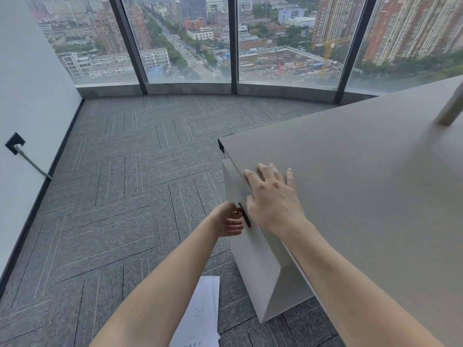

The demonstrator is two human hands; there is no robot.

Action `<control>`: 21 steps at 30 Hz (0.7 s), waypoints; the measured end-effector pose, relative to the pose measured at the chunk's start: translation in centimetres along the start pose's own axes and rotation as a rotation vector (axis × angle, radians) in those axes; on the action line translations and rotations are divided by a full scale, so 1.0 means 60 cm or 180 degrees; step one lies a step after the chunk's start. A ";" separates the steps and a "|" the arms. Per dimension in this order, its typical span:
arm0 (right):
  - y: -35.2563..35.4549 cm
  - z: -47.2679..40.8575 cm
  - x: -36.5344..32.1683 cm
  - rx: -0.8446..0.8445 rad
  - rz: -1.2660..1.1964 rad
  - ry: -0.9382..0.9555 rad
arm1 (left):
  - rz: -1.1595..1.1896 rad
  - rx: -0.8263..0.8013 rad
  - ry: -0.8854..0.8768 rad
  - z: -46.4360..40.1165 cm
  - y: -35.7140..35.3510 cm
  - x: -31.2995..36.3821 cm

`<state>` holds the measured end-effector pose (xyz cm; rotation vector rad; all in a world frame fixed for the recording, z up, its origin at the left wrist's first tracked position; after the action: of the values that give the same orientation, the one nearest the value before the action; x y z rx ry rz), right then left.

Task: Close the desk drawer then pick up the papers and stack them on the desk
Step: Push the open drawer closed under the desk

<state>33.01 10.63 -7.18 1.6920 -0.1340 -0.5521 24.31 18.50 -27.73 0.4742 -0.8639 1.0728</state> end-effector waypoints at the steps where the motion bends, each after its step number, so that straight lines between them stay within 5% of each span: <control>1: 0.000 0.001 0.000 -0.0008 0.0006 -0.0001 | -0.0158 -0.0001 -0.0051 -0.001 0.005 0.003; 13: -0.004 0.007 0.000 -0.0117 0.0154 -0.0087 | -0.1687 0.0217 -0.0936 0.128 0.092 0.080; 21: -0.007 0.079 -0.031 -0.0562 0.0665 -0.0469 | -0.1849 0.0362 -0.1165 0.299 0.176 0.106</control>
<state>29.27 7.18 -7.52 1.4454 -0.3541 -0.5156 9.34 13.83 -12.64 0.9706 -0.9061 0.5046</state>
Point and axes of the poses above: each hand's wrist, its own z-axis away from the middle knuckle, its own y-axis out of the back of the hand, x = y × z, the point moved 9 cm from there along -z, towards the middle knuckle, and after that the axes turned 15 degrees about -y, right-handed, at the moved point
